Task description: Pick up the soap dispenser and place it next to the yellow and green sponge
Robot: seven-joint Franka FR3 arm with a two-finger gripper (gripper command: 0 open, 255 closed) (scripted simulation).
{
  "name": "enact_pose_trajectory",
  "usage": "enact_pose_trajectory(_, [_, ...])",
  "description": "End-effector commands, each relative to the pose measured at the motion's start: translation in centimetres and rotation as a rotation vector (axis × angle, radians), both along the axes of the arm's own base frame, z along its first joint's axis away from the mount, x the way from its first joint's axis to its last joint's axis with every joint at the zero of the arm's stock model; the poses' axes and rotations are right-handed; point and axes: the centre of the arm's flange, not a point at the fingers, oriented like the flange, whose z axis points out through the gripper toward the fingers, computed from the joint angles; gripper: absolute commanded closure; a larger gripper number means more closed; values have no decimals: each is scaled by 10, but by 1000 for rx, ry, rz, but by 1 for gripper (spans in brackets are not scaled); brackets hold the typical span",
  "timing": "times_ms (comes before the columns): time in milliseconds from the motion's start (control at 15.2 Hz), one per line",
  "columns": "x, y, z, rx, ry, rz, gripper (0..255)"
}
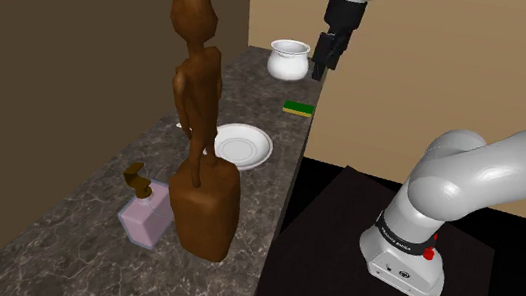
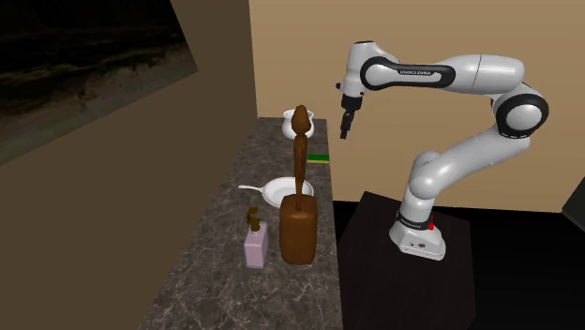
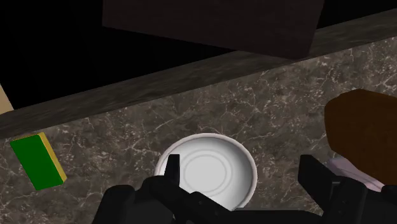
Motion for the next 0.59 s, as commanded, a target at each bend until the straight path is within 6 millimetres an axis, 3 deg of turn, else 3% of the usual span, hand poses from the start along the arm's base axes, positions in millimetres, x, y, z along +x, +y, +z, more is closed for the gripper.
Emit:
enact_pose_trajectory(0, [0,0,0,0,0,0,0])
enact_pose_trajectory(528, [42,94,-29,7,37,-27,0])
